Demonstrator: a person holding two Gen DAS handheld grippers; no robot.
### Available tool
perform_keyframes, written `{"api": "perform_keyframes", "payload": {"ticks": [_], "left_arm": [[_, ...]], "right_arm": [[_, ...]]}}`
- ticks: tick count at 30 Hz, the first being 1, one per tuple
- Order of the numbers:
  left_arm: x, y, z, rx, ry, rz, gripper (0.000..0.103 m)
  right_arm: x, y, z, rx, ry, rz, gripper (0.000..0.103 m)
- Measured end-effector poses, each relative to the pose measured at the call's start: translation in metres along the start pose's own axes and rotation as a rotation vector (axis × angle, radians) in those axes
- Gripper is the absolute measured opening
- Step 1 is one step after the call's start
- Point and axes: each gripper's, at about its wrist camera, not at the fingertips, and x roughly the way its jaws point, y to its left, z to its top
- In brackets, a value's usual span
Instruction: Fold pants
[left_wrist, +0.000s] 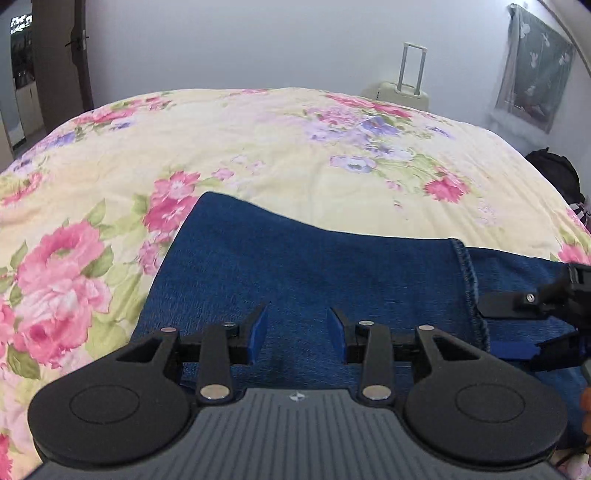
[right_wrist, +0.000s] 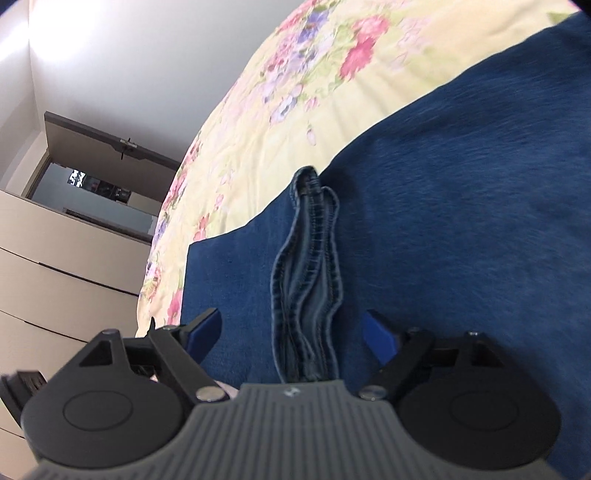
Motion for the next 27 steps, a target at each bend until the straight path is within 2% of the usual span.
{"api": "perform_keyframes", "payload": {"ticks": [2,4,6,8,10,11,14,17,21,23,27], "left_arm": [[0.002,0.007,0.0,-0.007,-0.004,-0.011,0.045],[0.009,0.01,0.002,-0.014,-0.012,-0.03,0.045],[0.011,0.015,0.003,-0.039,-0.024,-0.046,0.045],[0.012,0.022,0.005,-0.074,-0.028,-0.071,0.045],[0.011,0.027,0.007,-0.095,-0.033,-0.084,0.045],[0.01,0.029,0.007,-0.1,-0.037,-0.086,0.045],[0.004,0.033,0.008,-0.114,-0.052,-0.089,0.045],[-0.004,0.036,0.008,-0.116,-0.061,-0.067,0.045],[-0.028,0.043,0.017,-0.142,-0.101,-0.04,0.045],[-0.042,0.046,0.023,-0.144,-0.122,-0.034,0.045],[-0.058,0.039,0.032,-0.084,-0.132,-0.017,0.044]], "right_arm": [[0.015,0.0,0.006,0.018,0.022,0.0,0.079],[0.026,-0.002,0.011,0.033,0.028,-0.004,0.074],[0.034,-0.004,0.014,0.056,0.024,-0.008,0.061],[0.036,-0.007,0.016,0.079,0.026,-0.014,0.037],[0.037,-0.013,0.016,0.119,0.039,0.011,0.027],[0.037,-0.014,0.015,0.132,0.042,0.029,0.017],[0.031,-0.009,0.016,0.111,0.034,0.04,0.006],[0.026,0.017,0.019,0.02,0.023,-0.01,0.002],[0.007,0.071,0.025,-0.132,-0.006,-0.076,0.002],[-0.013,0.095,0.029,-0.173,-0.023,-0.093,0.002],[-0.067,0.137,0.042,-0.246,-0.052,-0.125,0.002]]}}
